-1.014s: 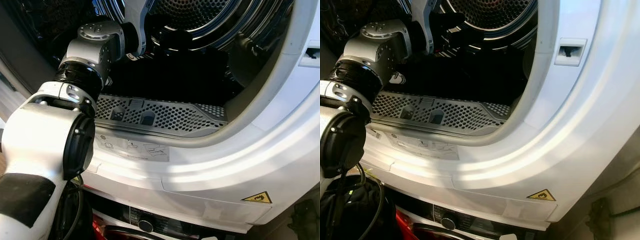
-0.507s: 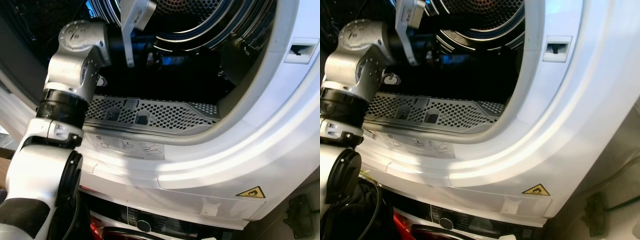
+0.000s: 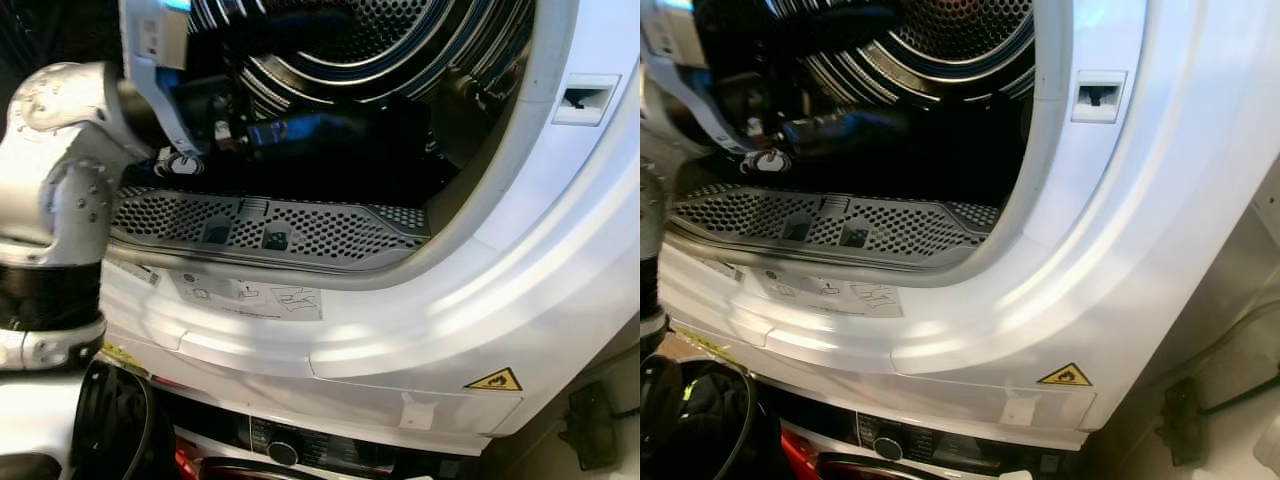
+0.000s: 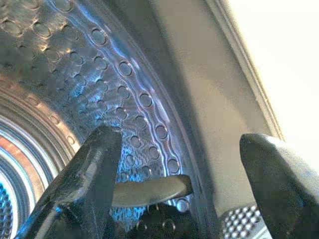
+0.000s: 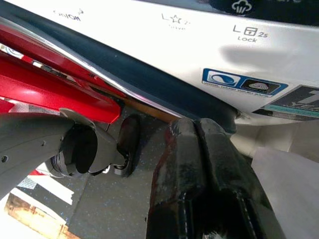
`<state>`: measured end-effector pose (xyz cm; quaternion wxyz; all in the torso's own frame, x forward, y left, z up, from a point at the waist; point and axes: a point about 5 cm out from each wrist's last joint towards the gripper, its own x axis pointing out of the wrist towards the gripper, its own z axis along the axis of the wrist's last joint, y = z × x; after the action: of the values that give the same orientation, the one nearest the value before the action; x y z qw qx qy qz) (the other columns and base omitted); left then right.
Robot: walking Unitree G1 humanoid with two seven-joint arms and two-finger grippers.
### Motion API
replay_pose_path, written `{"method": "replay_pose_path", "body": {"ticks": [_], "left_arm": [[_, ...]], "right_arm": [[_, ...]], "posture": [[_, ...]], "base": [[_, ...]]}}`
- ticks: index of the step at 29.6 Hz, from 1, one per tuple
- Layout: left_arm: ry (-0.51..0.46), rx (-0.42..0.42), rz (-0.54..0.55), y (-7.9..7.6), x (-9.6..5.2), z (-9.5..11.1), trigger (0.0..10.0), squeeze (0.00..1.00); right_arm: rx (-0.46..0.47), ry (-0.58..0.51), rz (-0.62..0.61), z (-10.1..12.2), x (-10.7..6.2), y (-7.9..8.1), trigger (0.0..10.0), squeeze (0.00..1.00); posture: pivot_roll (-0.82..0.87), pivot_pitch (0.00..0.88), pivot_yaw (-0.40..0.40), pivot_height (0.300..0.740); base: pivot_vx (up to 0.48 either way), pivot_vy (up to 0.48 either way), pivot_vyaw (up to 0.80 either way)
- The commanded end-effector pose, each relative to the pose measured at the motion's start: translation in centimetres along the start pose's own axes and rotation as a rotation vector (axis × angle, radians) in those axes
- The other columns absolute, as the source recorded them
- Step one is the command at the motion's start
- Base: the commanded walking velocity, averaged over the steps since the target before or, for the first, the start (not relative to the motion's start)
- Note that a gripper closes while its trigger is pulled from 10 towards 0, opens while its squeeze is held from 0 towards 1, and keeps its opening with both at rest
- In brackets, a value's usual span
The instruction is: Clothes washing
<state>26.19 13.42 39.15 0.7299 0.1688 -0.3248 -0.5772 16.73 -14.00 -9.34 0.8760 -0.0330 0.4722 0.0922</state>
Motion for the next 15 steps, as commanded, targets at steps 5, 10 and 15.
{"method": "replay_pose_path", "body": {"ticks": [5,10,15], "left_arm": [[0.148,-0.076,0.045,-3.2,-1.2,-0.8,10.0,0.00],[0.373,-0.061,0.065,-5.1,-2.9,-3.1,10.0,0.00],[0.477,0.161,0.221,-4.9,-2.9,-4.5,10.0,0.00]], "right_arm": [[-0.014,0.003,0.018,0.1,0.1,0.5,10.0,0.00],[-0.025,-0.003,0.031,0.4,0.2,0.9,10.0,0.00],[-0.028,-0.004,0.034,0.5,0.2,1.1,10.0,0.00]], "posture": [[0.14,0.000,0.081,0.740],[0.16,0.000,0.083,0.740],[0.17,0.000,0.088,0.740]], "base": [[0.000,0.000,0.00],[0.000,0.000,0.00],[0.000,0.000,0.00]]}}
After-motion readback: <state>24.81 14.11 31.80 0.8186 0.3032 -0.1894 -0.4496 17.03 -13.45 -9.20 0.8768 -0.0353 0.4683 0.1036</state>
